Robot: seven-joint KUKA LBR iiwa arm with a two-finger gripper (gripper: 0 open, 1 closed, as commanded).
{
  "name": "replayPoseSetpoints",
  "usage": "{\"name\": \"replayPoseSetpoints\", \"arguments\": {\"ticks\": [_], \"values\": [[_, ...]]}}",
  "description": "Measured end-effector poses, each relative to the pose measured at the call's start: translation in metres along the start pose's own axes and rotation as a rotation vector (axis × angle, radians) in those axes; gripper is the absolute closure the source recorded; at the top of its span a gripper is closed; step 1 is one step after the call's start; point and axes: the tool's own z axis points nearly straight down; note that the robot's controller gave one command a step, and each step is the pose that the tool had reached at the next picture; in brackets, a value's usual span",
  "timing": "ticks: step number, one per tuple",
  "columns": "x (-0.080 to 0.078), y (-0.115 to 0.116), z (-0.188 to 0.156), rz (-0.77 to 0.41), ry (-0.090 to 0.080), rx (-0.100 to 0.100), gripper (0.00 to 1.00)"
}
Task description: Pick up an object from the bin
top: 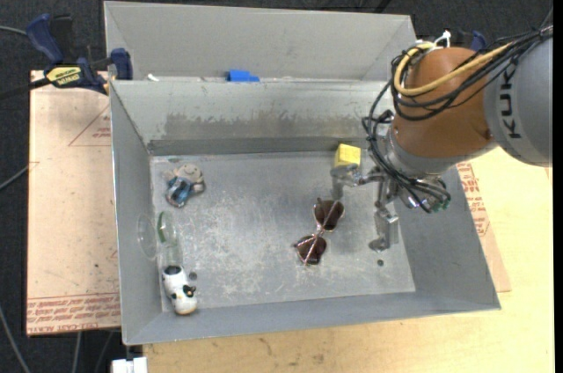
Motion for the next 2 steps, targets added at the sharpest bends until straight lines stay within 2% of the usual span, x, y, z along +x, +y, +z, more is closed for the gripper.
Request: {"name": "replayPoseSetpoints", "arguments": {"ticks": [1, 2], "values": [[-0.005, 0.012, 0.041, -0.151, -0.002, -0.002, 0.0], [-0.039, 0.055, 0.056, -0.18, 0.0, -0.002, 0.0]]}}
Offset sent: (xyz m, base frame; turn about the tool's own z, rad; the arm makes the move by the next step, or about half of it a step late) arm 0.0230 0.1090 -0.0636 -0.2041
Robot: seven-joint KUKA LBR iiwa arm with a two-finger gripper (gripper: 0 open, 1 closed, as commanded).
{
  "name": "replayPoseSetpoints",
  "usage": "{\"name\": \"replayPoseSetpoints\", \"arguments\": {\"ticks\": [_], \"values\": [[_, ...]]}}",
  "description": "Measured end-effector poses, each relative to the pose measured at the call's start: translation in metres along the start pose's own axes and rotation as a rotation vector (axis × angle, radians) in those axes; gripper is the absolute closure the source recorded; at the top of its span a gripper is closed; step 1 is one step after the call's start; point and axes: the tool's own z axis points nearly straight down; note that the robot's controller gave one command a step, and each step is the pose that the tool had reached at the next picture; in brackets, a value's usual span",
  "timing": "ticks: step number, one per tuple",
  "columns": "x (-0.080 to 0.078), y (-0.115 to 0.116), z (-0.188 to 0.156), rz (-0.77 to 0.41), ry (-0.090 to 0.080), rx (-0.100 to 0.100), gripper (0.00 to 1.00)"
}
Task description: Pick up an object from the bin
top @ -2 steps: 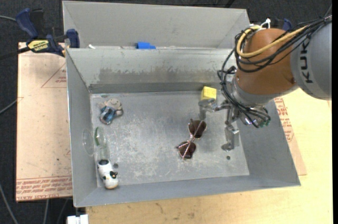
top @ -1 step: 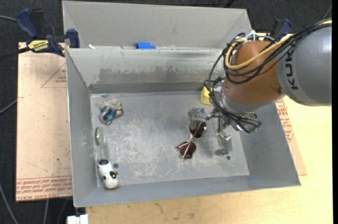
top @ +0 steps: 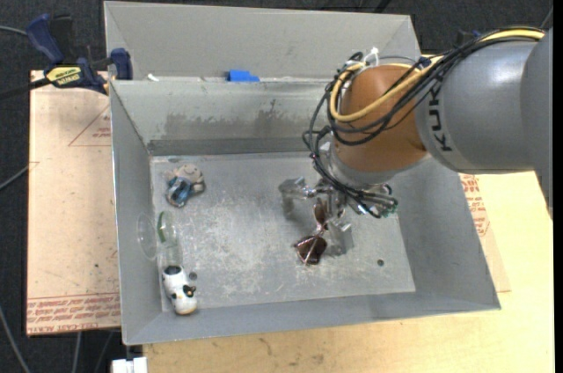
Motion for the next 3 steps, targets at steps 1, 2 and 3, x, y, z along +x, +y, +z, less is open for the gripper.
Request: {"name": "replayPoseSetpoints", "arguments": {"ticks": [1, 2, 3], "values": [[-0.025, 0.032, -0.003, -0.043, 0.0, -0.001, 1.0], [-0.019, 0.024, -0.005, -0.055, 0.0, -0.001, 1.0], [-0.031, 0.017, -0.049, -0.064, 0.005, -0.005, 1.0]]}}
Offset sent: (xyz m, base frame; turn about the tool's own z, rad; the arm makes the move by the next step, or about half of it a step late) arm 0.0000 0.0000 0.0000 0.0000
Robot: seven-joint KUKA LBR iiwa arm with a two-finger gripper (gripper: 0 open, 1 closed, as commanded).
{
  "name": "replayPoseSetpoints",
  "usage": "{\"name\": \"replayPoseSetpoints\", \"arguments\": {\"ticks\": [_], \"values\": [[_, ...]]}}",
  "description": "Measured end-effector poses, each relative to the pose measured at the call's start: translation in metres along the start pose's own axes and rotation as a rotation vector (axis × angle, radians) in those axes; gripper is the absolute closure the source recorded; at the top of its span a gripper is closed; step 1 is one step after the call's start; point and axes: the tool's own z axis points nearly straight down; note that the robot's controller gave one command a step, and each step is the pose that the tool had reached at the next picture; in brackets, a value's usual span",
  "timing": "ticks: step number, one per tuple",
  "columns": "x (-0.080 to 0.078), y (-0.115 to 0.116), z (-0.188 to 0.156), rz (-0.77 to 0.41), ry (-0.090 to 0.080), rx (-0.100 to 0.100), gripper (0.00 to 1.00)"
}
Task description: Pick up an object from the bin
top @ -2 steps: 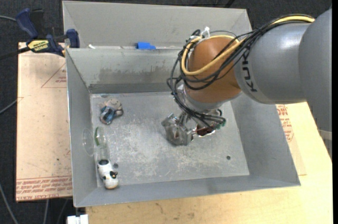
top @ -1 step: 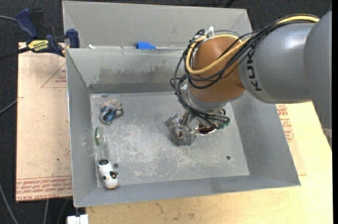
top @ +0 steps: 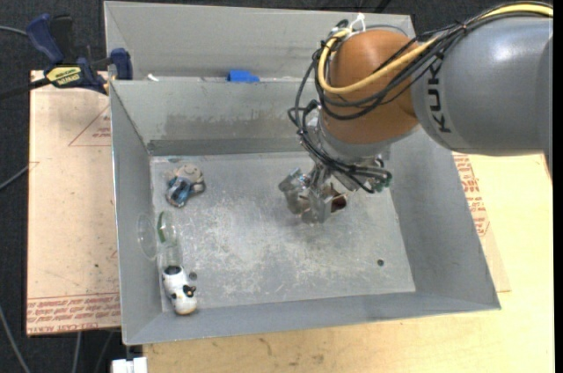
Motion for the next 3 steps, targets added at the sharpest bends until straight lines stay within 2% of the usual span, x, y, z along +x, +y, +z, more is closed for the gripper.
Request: {"name": "replayPoseSetpoints", "arguments": {"ticks": [1, 2, 3], "values": [[0.007, -0.008, -0.059, 0.024, -0.004, 0.002, 1.0], [-0.008, -0.005, -0.074, 0.028, -0.017, 0.011, 1.0], [-0.017, -0.006, -0.064, 0.018, -0.01, 0.003, 1.0]]}}
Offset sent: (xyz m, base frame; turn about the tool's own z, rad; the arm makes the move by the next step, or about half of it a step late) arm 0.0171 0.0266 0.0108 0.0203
